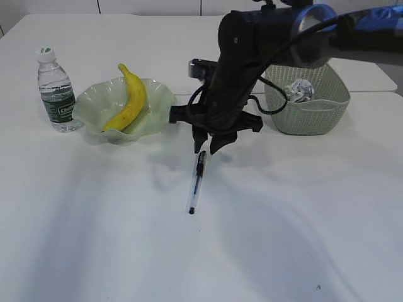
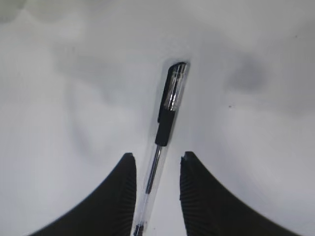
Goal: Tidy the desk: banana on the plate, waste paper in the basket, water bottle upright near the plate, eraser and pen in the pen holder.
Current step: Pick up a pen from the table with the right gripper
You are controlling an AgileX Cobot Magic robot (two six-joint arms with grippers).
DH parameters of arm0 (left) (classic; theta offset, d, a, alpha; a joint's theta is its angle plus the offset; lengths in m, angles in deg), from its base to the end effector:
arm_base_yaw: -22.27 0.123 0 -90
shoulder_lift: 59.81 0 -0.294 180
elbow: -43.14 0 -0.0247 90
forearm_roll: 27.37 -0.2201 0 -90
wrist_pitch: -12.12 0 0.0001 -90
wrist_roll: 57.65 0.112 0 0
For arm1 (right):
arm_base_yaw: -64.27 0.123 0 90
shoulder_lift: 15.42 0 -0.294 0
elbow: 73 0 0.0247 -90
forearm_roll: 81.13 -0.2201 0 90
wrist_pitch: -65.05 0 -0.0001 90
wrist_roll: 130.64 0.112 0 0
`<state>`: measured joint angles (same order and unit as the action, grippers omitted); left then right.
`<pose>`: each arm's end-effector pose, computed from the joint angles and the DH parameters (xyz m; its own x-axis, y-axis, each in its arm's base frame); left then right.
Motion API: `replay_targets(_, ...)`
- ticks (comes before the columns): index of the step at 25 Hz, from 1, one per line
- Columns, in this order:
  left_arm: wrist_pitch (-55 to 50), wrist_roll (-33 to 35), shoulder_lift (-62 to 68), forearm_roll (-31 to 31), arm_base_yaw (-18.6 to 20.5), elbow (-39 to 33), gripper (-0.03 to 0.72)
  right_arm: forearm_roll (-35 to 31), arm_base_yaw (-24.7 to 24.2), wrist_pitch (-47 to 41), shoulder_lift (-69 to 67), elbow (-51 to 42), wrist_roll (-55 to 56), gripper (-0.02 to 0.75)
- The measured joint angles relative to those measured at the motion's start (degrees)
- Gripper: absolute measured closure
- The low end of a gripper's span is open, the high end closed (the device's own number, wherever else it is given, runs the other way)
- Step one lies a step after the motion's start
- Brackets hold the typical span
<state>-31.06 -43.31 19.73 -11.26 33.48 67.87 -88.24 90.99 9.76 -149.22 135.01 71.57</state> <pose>0.2213 0.0222 0.5459 -0.1171 0.0195 -0.9929 -0.0009 0.9998 0.0198 0.4043 0.2163 0.1938 -0.9679 0.0058 -0.2513 -0.0542 0.9714 0.2312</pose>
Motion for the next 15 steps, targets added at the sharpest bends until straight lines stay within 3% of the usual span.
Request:
replay_targets(9, 0.0, 0.0, 0.0, -4.98, -4.73, 0.0, 0.428, 4.6, 2.31, -1.23, -0.73, 2.15, 2.98, 0.505)
replay_targets(15, -1.39, 0.0, 0.0, -5.63, -5.98, 0.0, 0.428, 7.9, 2.31, -7.89, -4.38, 9.81, 3.8, 0.505)
